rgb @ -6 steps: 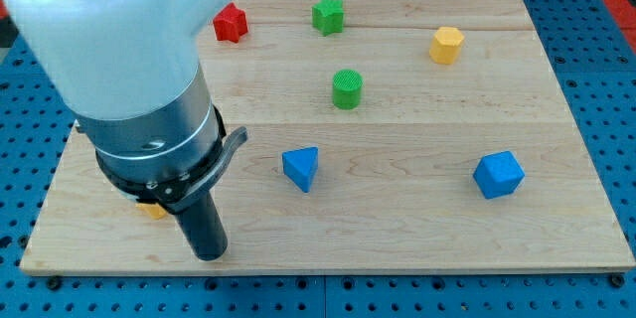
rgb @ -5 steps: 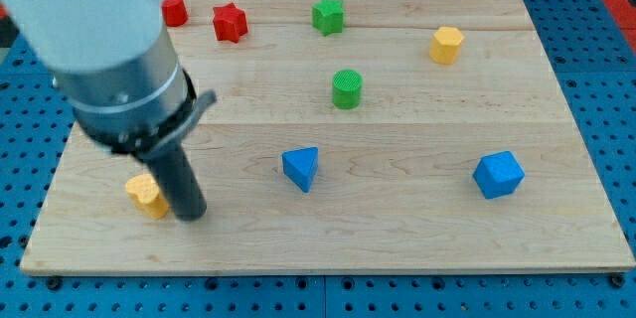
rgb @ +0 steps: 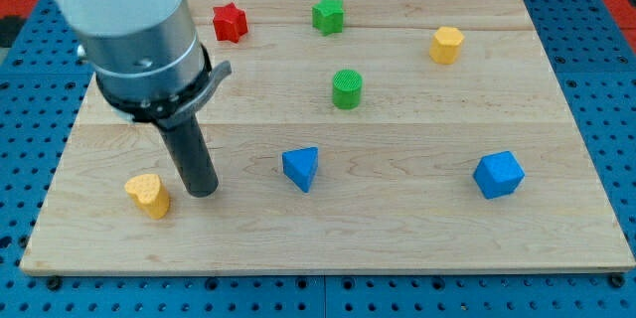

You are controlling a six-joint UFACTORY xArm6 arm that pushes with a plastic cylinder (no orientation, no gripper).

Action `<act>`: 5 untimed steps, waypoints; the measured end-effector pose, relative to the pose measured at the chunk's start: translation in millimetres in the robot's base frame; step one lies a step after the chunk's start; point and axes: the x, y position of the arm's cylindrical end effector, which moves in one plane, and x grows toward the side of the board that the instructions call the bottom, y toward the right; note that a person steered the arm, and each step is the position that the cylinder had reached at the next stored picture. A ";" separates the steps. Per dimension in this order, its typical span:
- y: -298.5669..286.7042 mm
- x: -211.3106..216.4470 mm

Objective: Slightly push the yellow triangle to the top

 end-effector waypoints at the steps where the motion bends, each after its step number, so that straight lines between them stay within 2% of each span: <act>1: -17.3 72.0; 2: -96.6 46.7; 3: -20.0 31.7; 4: 15.0 -22.4; 5: 5.3 -70.4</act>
